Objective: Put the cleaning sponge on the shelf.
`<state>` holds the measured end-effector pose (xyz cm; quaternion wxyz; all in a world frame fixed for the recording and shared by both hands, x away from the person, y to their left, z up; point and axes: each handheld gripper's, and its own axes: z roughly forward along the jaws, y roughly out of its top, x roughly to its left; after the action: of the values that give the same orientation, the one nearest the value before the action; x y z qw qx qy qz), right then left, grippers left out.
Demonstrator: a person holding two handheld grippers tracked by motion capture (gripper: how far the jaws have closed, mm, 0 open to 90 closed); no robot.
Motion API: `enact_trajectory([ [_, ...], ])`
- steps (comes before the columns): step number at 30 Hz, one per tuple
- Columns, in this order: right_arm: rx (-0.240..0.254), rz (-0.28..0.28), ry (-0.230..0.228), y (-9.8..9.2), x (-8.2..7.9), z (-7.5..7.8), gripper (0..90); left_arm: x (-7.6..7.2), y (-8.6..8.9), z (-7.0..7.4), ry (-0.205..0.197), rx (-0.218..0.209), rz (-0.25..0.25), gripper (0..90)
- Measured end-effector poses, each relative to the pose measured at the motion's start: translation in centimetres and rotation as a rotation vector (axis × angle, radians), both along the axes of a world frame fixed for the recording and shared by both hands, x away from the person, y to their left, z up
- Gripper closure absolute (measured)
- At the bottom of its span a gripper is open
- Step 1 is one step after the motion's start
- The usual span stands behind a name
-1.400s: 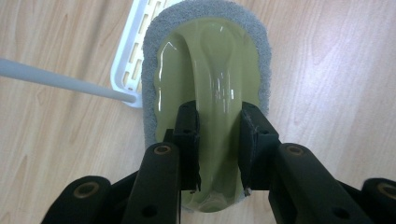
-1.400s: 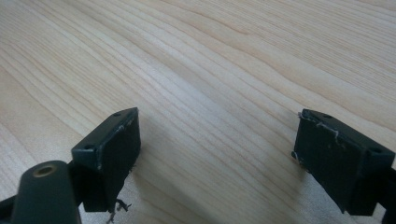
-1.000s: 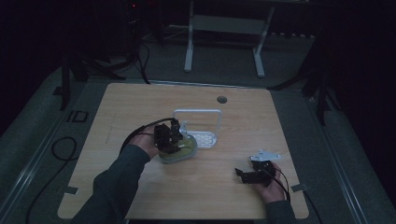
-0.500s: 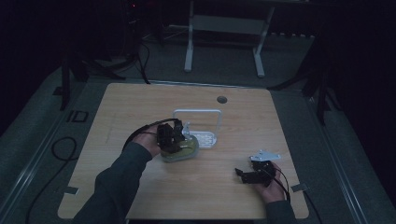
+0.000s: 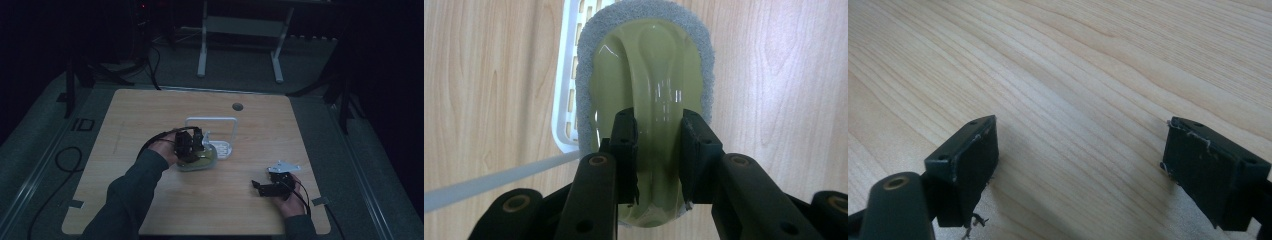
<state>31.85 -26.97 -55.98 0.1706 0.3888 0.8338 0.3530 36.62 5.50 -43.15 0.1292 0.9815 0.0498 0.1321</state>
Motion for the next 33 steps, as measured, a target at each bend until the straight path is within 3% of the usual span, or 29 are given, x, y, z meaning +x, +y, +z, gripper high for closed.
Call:
enact_trajectory([
  [14,0.001,-0.001,0.001,0.0,0.0,0.0,14.2,0.3,-1.0,0.6,-0.035,0.017,-0.045,71.8],
  [24,0.001,-0.002,0.0,0.0,0.0,0.0,14.2,0.7,-1.6,0.4,-0.025,0.012,-0.067,71.8],
  [33,0.001,-0.001,0.0,0.0,0.0,0.0,14.2,1.0,-2.5,0.6,-0.045,0.029,-0.095,71.8],
])
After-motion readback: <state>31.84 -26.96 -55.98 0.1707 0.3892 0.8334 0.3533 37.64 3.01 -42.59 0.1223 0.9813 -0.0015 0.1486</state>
